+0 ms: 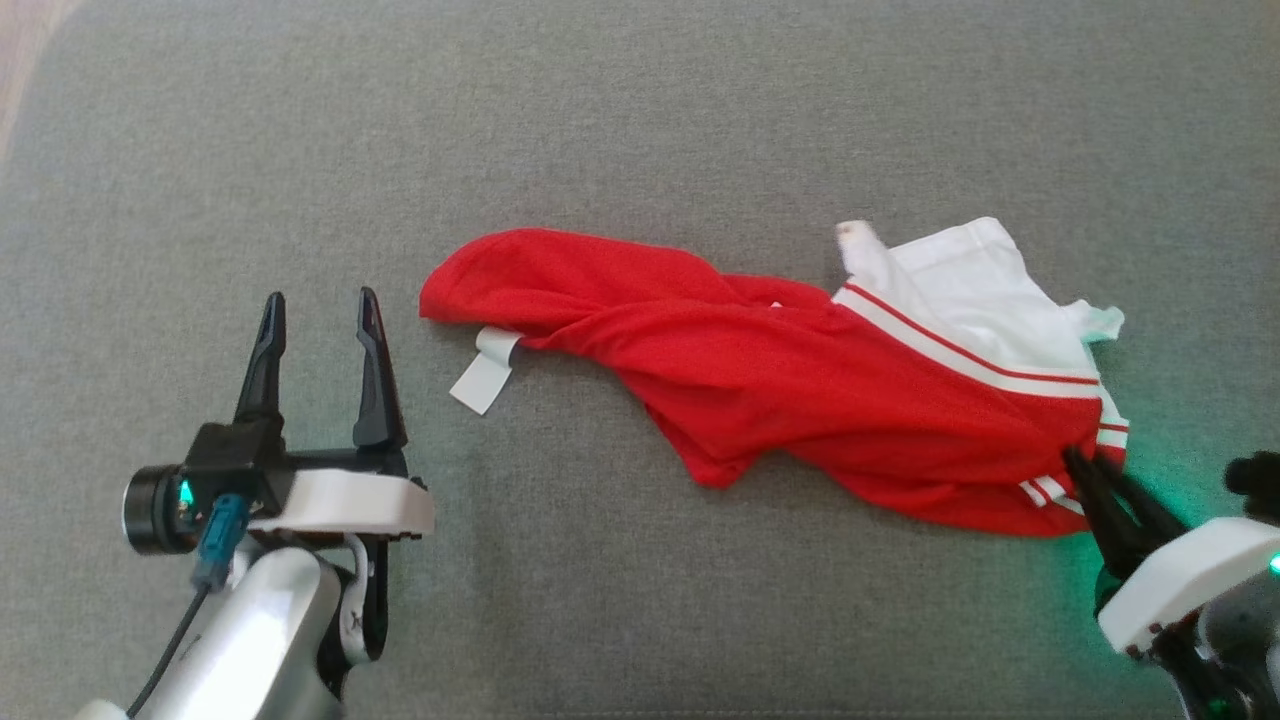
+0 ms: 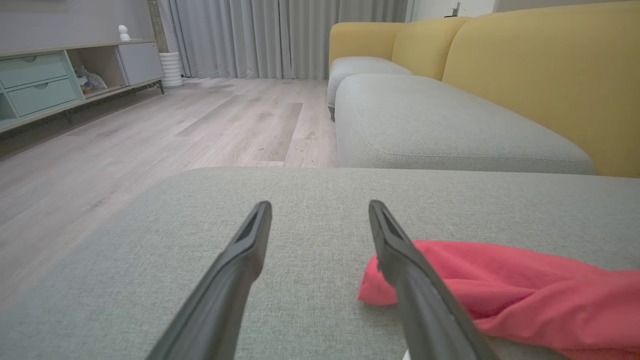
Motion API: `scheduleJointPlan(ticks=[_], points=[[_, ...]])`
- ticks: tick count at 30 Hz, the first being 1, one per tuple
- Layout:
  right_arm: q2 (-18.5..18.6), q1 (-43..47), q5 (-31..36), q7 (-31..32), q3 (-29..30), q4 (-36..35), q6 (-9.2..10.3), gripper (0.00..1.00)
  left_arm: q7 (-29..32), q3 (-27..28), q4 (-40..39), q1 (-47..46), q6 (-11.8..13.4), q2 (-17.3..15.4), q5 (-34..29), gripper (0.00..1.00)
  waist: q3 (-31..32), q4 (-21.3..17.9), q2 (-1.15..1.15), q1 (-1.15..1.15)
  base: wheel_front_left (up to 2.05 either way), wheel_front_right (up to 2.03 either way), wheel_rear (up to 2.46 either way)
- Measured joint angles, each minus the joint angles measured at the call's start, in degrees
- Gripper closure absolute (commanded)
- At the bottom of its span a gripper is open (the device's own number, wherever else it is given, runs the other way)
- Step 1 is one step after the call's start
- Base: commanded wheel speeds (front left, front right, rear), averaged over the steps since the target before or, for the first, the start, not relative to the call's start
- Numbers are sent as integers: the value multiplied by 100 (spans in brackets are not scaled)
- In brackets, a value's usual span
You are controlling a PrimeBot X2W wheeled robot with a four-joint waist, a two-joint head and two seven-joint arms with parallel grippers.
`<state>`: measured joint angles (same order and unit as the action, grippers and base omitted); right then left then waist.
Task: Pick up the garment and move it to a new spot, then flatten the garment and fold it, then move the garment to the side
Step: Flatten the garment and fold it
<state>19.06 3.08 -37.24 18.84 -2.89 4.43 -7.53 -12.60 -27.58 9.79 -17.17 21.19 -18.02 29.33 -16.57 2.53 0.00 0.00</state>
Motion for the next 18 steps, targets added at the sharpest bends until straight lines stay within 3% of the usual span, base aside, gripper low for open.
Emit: scheduleJointPlan(ticks=[10, 18], points=[[-513, -474, 1411, -1858, 554, -614, 0, 0, 52, 18, -158, 210, 123, -108, 43, 0, 98, -97, 0, 0, 0, 0, 0], [-700, -699, 2104, -2084, 388, -1494, 0, 0, 145, 21, -288, 257, 186, -166, 43, 0, 83, -159, 0, 0, 0, 0, 0]])
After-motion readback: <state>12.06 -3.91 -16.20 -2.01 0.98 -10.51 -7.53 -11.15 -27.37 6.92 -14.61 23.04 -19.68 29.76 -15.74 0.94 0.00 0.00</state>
